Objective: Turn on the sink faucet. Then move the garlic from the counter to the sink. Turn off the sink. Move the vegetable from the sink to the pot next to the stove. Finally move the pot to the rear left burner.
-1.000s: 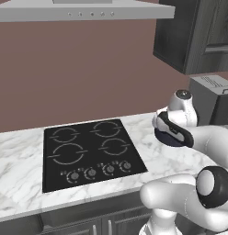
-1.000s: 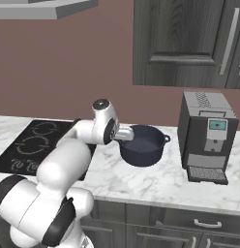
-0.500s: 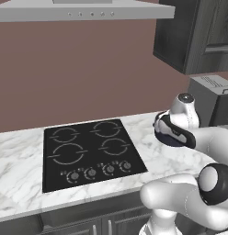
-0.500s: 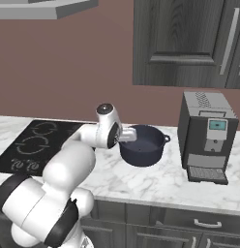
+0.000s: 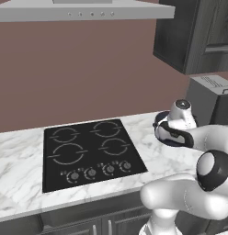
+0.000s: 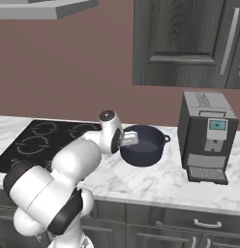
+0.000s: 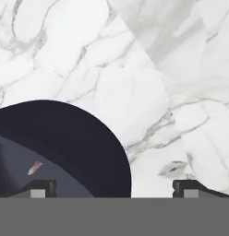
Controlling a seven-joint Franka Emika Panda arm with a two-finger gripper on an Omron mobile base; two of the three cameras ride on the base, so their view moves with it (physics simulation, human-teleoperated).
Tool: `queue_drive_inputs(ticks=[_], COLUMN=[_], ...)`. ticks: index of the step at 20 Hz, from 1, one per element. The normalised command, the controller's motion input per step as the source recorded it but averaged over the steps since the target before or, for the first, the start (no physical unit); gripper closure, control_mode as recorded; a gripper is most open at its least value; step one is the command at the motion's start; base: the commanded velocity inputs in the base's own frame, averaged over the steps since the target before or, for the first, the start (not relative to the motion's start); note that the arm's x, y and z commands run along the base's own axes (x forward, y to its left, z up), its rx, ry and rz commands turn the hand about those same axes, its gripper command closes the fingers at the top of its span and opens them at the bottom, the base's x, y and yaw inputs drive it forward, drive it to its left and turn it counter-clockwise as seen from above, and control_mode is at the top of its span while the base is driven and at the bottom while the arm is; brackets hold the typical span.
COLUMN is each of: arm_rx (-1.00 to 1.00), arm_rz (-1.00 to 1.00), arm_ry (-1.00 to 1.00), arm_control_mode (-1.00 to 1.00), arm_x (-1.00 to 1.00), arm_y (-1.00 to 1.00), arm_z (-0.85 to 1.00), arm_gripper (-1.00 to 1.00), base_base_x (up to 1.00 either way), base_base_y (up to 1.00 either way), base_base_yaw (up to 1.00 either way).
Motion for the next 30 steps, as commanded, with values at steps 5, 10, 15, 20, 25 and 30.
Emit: queue_drive_inputs(ticks=[5,10,15,20,25,30], arm_rx=[-0.01,0.00,-0.01,-0.03,-0.01,-0.03], arm_rz=[0.07,0.07,0.05,0.01,0.00,0.00], arm_ry=[0.00,0.00,0.00,0.02,0.00,-0.08], arm_control_mode=[-1.00,-1.00,-1.00,-1.00,-1.00,-1.00], arm_x=[0.07,0.00,0.00,0.00,0.00,-0.31], arm_y=[0.00,0.00,0.00,0.03,0.00,0.24], arm_z=[-0.28,-0.27,-0.32,-0.25,-0.02,0.23], arm_gripper=[-1.00,-1.00,-1.00,1.00,1.00,1.00], base_base_x=[0.00,0.00,0.00,0.00,0.00,0.00], base_base_y=[0.00,0.00,0.00,0.00,0.00,0.00], base_base_yaw=[0.00,0.00,0.00,0.00,0.00,0.00])
